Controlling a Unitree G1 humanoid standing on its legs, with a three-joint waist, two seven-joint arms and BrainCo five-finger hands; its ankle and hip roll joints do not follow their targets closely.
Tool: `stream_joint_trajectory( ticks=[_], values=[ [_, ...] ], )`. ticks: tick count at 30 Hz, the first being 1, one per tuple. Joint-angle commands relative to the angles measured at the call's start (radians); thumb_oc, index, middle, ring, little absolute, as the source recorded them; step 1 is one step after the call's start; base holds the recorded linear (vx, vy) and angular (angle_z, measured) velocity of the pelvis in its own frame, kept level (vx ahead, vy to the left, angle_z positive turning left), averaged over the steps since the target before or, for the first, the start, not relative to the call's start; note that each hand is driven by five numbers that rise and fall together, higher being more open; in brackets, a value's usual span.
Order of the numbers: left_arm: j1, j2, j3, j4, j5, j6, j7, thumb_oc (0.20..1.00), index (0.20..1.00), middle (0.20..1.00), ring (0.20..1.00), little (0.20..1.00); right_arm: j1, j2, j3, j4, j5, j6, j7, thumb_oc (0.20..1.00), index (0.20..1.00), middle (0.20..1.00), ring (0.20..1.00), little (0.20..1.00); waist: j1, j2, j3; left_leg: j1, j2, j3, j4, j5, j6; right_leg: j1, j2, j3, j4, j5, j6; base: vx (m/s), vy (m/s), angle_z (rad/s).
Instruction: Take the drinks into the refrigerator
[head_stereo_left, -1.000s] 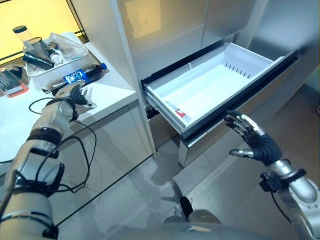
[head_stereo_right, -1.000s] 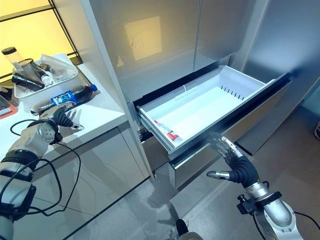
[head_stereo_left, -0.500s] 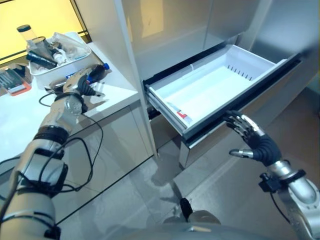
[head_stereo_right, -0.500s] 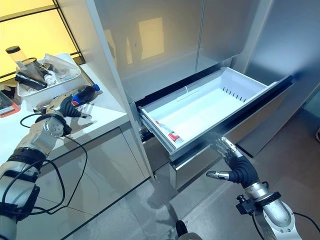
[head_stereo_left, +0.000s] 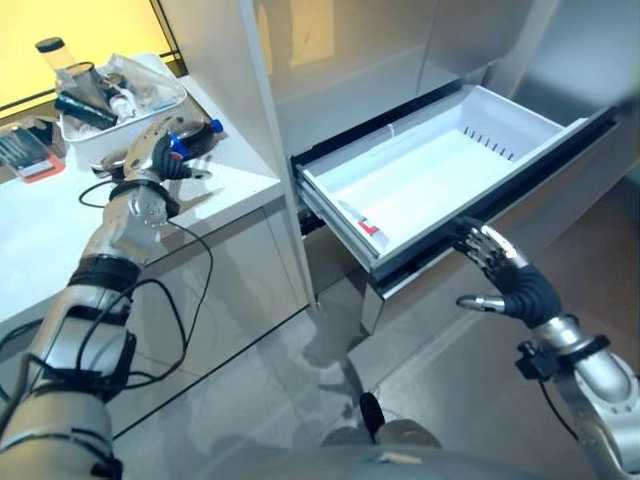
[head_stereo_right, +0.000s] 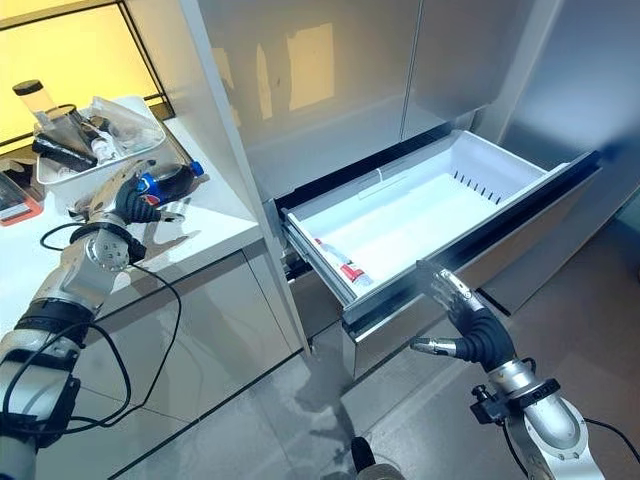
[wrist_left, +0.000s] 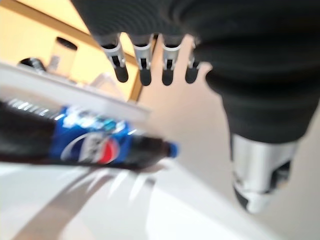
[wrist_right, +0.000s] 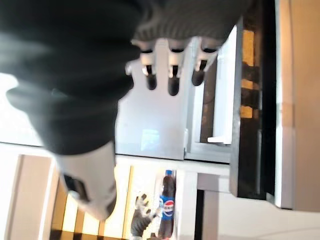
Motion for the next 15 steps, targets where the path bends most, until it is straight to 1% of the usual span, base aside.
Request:
stream_joint_trajectory(
  ticks=[1,4,7,10,15],
  values=[
    [-0.181,0.060,-0.017,0.078,-0.016,-0.008,0.025,1.000,1.000,1.000,1.000,1.000,-0.064,-0.026,-0.025,-0.061,0.015,-0.056,-0.010,1.000,1.000,1.000,1.000,1.000,0.006,-0.042,0.038,-0.025,-0.049,-0.108,0.064,-0.037,0.038,0.080,-0.012,-0.080,0.080,-0.130,0.041,0.00,0.000,0.00],
    [-0.263,0.070,-0.067,0.161,-0.010,-0.002,0.021,1.000,1.000,1.000,1.000,1.000,-0.065,-0.035,-0.019,-0.065,0.029,-0.059,-0.006,1.000,1.000,1.000,1.000,1.000,0.000,-0.044,0.058,-0.052,-0.042,-0.111,0.062,-0.023,0.033,0.043,-0.006,-0.079,0.090,-0.127,0.039,-0.02,-0.023,0.02],
    [-0.289,0.082,-0.086,0.197,-0.016,-0.006,0.017,1.000,1.000,1.000,1.000,1.000,-0.066,-0.035,-0.018,-0.065,0.035,-0.061,-0.006,1.000,1.000,1.000,1.000,1.000,-0.003,-0.048,0.064,-0.069,-0.036,-0.111,0.062,-0.016,0.032,0.016,-0.001,-0.077,0.103,-0.126,0.038,-0.01,-0.012,0.01],
    [-0.317,0.096,-0.124,0.235,0.018,-0.006,0.018,1.000,1.000,1.000,1.000,1.000,-0.064,-0.041,-0.012,-0.073,0.047,-0.064,0.004,1.000,1.000,1.000,1.000,1.000,-0.006,-0.053,0.064,-0.081,-0.029,-0.112,0.054,-0.005,0.027,-0.012,0.011,-0.069,0.110,-0.122,0.036,0.02,-0.038,-0.02],
    [-0.305,0.093,-0.111,0.243,0.013,-0.009,0.025,1.000,1.000,1.000,1.000,1.000,-0.041,-0.044,-0.021,-0.078,0.052,-0.069,0.008,1.000,1.000,1.000,1.000,1.000,-0.002,-0.052,0.062,-0.062,-0.024,-0.117,0.045,-0.009,0.023,0.009,0.020,-0.069,0.104,-0.136,0.032,0.04,-0.030,-0.02]
  ],
)
